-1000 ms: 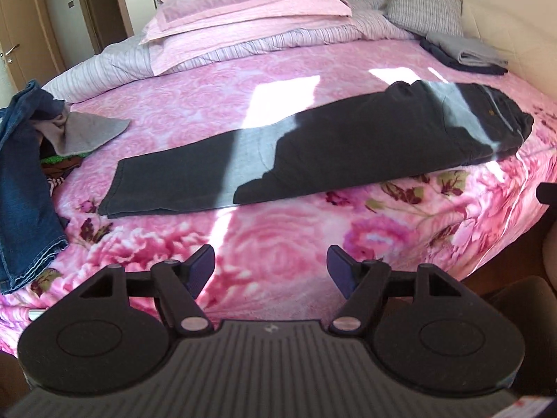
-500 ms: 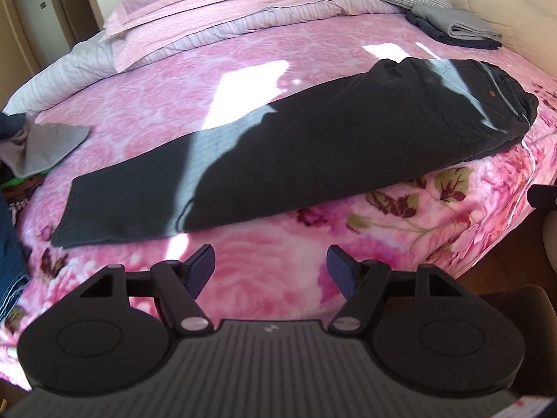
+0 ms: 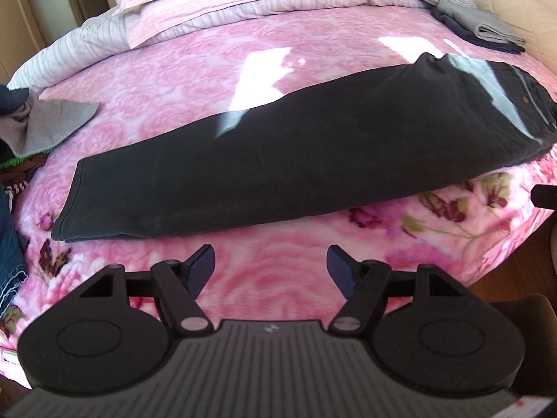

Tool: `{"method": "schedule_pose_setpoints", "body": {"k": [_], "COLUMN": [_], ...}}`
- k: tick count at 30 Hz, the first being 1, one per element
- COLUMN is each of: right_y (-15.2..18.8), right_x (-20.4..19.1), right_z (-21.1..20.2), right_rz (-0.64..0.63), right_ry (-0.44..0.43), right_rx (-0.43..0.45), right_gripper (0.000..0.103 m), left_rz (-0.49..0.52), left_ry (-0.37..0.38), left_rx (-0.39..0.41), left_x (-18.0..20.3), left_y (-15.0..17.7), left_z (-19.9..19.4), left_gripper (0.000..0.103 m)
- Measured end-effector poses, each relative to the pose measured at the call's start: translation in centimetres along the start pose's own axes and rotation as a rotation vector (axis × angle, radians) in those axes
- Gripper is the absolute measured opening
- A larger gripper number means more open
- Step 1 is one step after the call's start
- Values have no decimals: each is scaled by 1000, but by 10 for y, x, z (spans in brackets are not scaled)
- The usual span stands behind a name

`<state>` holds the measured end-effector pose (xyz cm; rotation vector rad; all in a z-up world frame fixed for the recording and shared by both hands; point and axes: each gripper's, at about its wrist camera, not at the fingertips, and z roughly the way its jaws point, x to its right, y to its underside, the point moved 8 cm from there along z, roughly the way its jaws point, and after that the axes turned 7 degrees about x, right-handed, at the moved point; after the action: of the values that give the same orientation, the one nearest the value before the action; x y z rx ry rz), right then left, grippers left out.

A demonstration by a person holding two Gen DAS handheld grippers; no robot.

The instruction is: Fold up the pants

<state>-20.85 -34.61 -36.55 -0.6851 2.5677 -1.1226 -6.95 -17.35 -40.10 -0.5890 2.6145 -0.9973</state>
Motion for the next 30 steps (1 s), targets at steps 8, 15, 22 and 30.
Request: {"method": "schedule_pose_setpoints", "body": {"k": [8, 15, 22, 30], "right_y": [-2, -5, -9, -15], "right_x": [-9, -22, -45, -78], "right_z": [17, 33, 54, 78], "right_rz": [-7, -19, -24, -26], "right_ry": [-5, -16, -67, -160], "right_rx": [-22, -31, -5, 62], "right_gripper": [56, 56, 56, 56], "left_rz": [-15, -65, -578, -1055], "left_ry": [-3, 13, 176, 235], "left_rx": [-18, -5, 65, 112], "left_x": [-14, -27, -111, -165], "left_y": [1, -1, 8, 40], "left_z": [10, 17, 30, 64], "left_gripper": [67, 67, 54, 48]}}
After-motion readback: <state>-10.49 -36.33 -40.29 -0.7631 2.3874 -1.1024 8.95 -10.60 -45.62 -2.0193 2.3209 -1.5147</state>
